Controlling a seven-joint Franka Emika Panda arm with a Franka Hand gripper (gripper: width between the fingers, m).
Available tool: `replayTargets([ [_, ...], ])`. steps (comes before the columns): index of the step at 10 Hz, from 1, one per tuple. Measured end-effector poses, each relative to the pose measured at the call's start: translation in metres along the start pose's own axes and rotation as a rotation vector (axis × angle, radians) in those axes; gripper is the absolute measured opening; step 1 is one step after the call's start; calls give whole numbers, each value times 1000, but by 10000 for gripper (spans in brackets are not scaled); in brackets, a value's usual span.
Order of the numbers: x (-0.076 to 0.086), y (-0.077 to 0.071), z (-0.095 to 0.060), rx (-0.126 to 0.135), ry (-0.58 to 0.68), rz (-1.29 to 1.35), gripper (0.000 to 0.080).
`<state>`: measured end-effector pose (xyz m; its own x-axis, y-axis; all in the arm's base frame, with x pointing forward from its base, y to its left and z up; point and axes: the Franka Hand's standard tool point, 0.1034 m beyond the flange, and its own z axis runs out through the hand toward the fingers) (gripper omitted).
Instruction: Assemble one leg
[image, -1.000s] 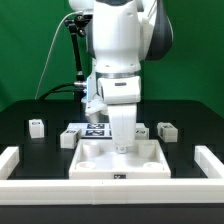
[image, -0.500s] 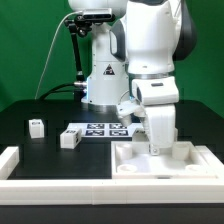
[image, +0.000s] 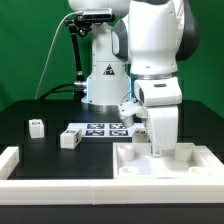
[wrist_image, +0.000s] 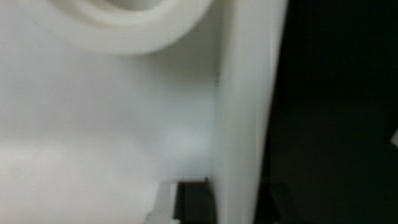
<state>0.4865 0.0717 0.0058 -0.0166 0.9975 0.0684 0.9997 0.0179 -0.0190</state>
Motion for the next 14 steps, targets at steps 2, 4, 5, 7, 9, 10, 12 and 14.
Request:
replayTargets([
  [2, 0, 0, 0, 0, 0, 1, 57],
  [4, -1, 0, 0, 0, 0, 2, 380],
  [5, -1, 0, 0, 0, 0, 2, 380],
  [7, -1, 0, 0, 0, 0, 3, 625],
  [9, -2, 0, 0, 0, 0, 3, 642],
  [10, -2, 0, 0, 0, 0, 4, 642],
  [12, -2, 0, -1, -1, 0, 4, 649],
  [14, -3, -6, -22, -30, -9, 37, 649],
])
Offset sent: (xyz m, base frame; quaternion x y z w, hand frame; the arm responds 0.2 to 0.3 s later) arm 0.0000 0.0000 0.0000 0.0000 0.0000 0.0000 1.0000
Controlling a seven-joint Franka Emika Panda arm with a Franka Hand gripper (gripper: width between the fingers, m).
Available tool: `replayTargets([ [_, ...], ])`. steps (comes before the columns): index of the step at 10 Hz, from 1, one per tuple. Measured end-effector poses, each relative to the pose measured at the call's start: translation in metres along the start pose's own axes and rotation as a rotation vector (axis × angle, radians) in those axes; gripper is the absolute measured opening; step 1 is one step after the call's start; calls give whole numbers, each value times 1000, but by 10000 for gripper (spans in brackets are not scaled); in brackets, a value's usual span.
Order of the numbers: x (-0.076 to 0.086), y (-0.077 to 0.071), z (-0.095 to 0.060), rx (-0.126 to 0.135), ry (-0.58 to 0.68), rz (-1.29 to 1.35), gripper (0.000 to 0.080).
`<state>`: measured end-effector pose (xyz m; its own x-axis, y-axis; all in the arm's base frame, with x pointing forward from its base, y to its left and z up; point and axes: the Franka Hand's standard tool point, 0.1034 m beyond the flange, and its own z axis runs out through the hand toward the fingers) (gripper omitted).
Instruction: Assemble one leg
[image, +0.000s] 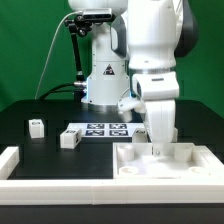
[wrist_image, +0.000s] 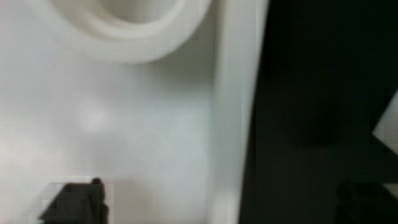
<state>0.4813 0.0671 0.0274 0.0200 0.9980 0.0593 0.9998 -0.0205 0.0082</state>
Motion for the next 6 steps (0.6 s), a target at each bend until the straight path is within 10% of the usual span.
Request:
replayTargets([
  [6, -1, -9, -21, -32, -4, 122, 649],
])
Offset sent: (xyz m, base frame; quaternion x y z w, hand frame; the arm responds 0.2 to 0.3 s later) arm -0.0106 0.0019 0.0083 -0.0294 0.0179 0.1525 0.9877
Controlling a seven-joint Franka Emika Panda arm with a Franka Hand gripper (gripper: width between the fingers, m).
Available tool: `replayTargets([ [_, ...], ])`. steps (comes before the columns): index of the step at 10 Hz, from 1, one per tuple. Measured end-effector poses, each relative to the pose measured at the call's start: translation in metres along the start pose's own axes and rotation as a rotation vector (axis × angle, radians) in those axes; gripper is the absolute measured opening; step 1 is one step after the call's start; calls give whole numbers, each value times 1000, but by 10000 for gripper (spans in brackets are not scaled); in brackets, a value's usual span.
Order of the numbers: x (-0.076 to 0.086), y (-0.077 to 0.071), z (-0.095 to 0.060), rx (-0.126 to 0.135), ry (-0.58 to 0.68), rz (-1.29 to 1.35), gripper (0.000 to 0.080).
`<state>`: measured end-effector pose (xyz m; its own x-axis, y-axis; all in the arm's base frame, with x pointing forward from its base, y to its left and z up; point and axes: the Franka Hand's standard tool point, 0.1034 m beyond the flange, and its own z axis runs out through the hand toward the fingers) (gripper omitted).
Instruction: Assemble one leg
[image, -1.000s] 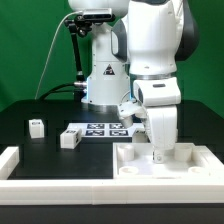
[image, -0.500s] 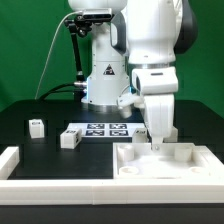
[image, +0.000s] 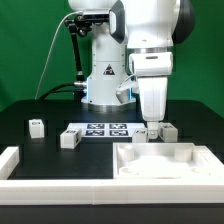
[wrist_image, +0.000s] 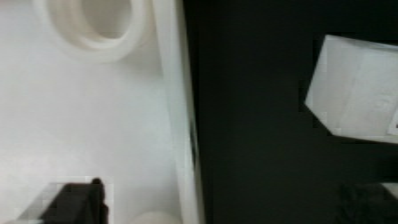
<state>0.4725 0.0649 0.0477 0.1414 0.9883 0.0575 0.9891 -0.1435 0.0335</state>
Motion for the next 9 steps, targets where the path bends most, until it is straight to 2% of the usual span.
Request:
replayTargets([
  [2, 0, -1, 0, 2, 2, 269, 649],
  [3, -2, -7, 1, 2, 10, 444, 649],
  [4, 1, -19, -2, -19, 24, 605, 649],
  [5, 6, -32, -3, -20, 36, 801, 649],
  [7, 22, -53, 1, 1, 41, 1095, 649],
  [9, 42, -60, -1, 14, 54, 1334, 649],
])
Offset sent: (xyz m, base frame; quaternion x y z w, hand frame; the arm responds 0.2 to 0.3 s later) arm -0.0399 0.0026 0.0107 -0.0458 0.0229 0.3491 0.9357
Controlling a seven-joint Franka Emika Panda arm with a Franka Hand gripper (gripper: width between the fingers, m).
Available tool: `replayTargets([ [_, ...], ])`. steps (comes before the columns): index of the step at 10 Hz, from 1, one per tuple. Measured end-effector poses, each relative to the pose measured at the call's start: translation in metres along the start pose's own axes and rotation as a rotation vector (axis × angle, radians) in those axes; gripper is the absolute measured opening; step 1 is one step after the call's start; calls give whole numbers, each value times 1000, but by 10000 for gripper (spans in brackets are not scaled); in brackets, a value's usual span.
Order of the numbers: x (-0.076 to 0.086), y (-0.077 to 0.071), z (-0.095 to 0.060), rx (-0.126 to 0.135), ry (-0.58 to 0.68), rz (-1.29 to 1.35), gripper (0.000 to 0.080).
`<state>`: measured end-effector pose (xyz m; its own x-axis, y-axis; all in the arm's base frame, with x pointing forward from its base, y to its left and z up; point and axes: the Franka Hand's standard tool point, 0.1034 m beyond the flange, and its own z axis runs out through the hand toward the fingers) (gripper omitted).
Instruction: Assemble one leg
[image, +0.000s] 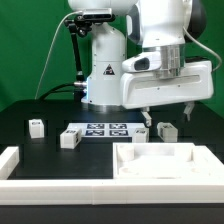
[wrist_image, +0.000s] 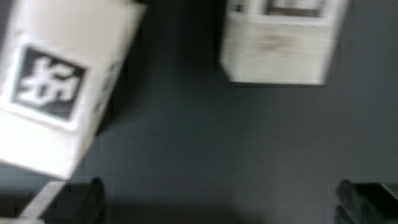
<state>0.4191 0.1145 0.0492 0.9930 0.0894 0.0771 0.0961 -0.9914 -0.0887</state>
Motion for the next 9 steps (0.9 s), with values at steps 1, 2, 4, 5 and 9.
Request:
replayTargets([
  [1, 0, -4, 0, 6, 3, 110, 649],
  [2, -2, -4, 1, 7, -19, 110, 649],
  [4, -2, -3, 3, 10, -62, 93, 649],
  [5, -3, 7, 6, 23, -164, 56, 649],
  [9, -25, -12, 7, 76, -679, 63, 649],
])
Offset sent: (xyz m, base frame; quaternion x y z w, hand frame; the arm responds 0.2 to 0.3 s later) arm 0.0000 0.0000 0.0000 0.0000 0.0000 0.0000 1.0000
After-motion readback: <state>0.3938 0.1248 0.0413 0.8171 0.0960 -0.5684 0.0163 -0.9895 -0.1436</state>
